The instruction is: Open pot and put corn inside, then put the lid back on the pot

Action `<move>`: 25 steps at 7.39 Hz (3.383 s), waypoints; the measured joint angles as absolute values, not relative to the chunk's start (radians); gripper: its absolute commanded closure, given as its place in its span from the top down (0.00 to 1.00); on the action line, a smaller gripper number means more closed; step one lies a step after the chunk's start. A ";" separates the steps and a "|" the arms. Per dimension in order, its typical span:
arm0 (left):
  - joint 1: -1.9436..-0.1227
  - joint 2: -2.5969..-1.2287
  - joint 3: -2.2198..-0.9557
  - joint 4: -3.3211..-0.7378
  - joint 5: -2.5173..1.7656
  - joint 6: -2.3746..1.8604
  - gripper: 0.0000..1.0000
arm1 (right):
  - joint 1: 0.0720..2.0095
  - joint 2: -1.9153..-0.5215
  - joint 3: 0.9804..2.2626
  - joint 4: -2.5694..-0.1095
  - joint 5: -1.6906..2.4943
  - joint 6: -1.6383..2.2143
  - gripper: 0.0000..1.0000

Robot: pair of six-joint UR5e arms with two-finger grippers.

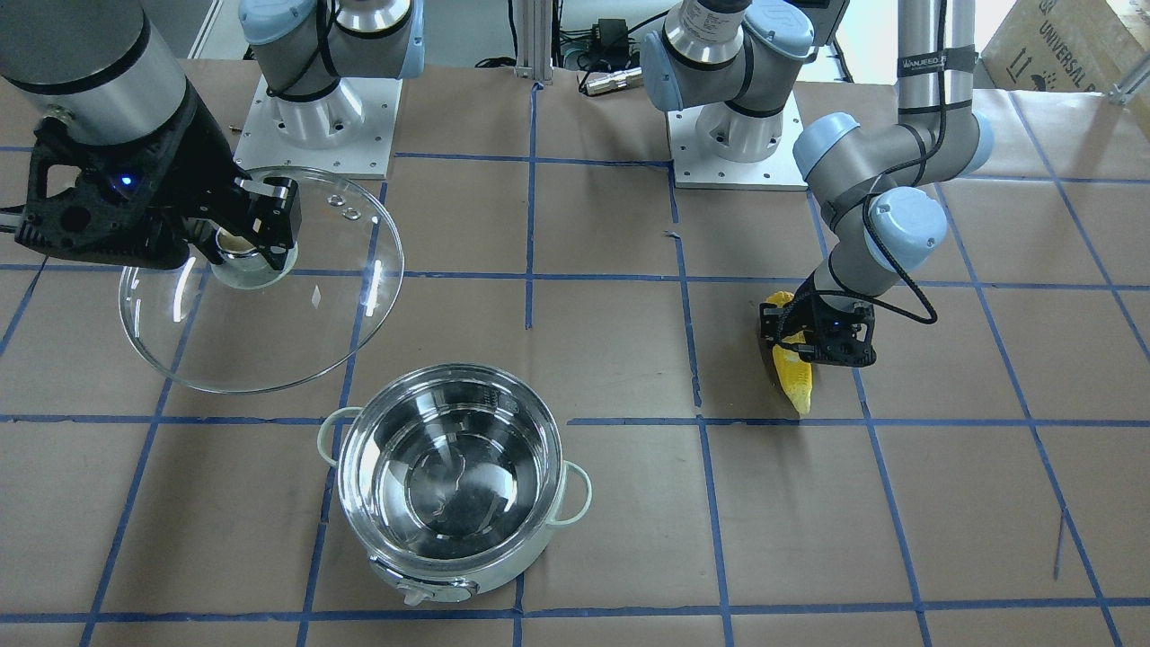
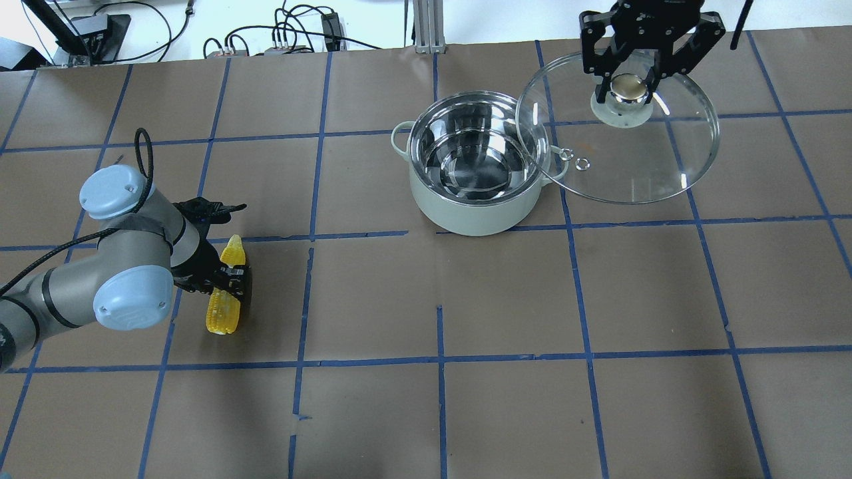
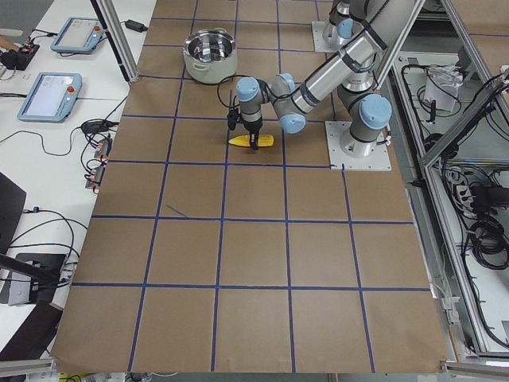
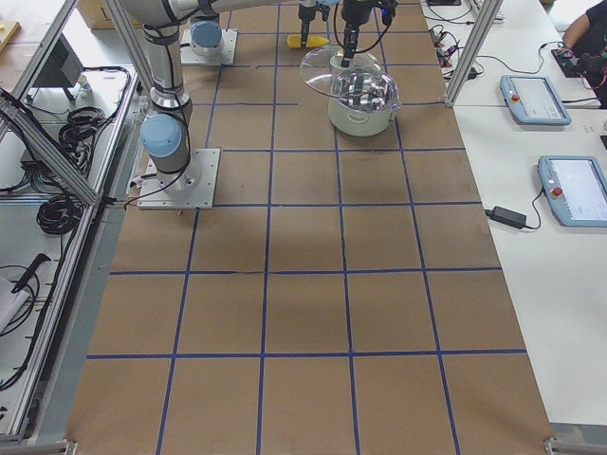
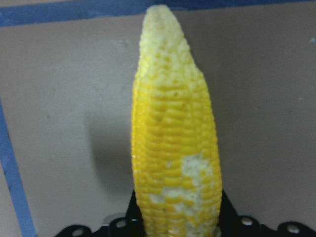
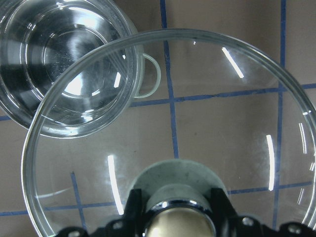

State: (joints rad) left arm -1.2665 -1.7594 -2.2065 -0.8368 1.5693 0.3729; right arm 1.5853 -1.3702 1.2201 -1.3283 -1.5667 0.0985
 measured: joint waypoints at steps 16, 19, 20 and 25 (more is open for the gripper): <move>-1.923 -2.257 -1.062 -1.340 1.430 -0.435 0.03 | 1.549 -1.435 1.353 -1.393 -1.551 0.055 0.38; -1.931 -2.285 -1.060 -1.333 1.431 -0.436 0.11 | 1.547 -1.476 1.423 -1.436 -1.553 0.054 0.38; -1.933 -2.294 -1.058 -1.332 1.431 -0.436 0.22 | 1.546 -1.487 1.442 -1.449 -1.556 0.054 0.38; -1.936 -2.318 -1.050 -1.333 1.444 -0.424 1.00 | 1.547 -1.493 1.448 -1.460 -1.555 0.054 0.39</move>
State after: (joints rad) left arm -1.9362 -2.3183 -1.0502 -1.3332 1.4440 -0.4236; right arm 1.5466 -1.4929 1.4478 -1.4601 -1.5547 0.0537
